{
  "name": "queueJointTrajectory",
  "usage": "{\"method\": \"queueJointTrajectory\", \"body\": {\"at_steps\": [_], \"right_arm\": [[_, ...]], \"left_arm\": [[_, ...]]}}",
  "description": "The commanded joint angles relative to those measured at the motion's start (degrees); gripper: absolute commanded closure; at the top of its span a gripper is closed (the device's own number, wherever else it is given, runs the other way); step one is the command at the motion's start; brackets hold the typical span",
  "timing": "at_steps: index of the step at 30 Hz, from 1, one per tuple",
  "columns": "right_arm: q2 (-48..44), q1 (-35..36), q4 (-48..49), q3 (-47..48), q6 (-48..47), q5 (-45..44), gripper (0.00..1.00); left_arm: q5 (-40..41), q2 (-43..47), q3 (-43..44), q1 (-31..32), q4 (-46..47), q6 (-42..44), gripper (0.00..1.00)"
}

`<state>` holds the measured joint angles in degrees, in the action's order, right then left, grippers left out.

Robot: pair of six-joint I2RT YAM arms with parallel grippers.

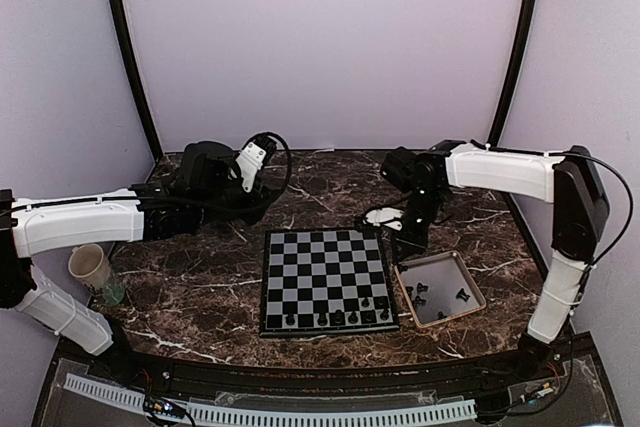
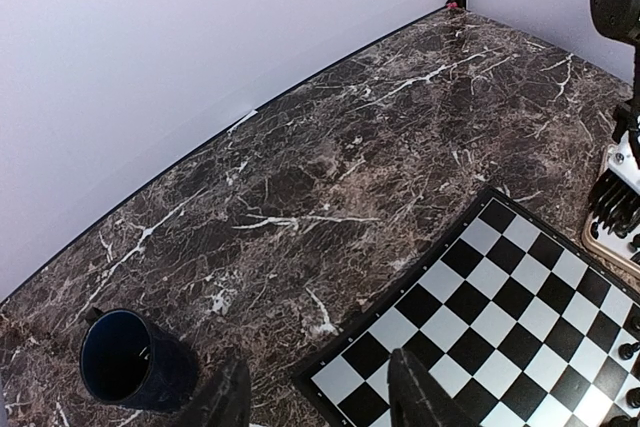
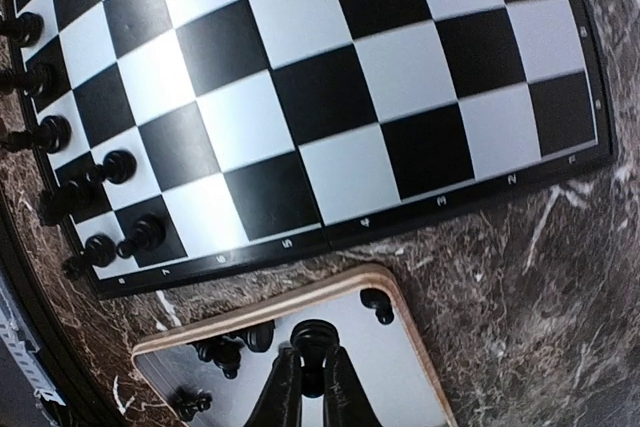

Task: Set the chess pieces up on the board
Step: Place the pawn at c7.

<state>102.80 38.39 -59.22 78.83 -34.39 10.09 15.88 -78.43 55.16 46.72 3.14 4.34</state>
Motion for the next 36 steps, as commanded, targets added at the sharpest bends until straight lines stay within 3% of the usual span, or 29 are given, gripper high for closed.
{"method": "queueJointTrajectory", "body": {"at_steps": [1,15,36], "right_arm": [[4.0,4.2,-2.7,6.1,0.7,-0.6,0.92],[14.5,16.4,-5.9,16.9,0.3,-0.6,0.92],[17.0,21.1,-6.9,15.4,-0.4,0.1,0.91]], "left_arm": [[0.5,2.0,0.3,-0.2,0.4,0.8,0.51],[0.8,3.0,0.1,-0.2,0.6,0.7,0.51],[0.7,3.1,0.2,-0.2,0.5,0.8,0.51]]}}
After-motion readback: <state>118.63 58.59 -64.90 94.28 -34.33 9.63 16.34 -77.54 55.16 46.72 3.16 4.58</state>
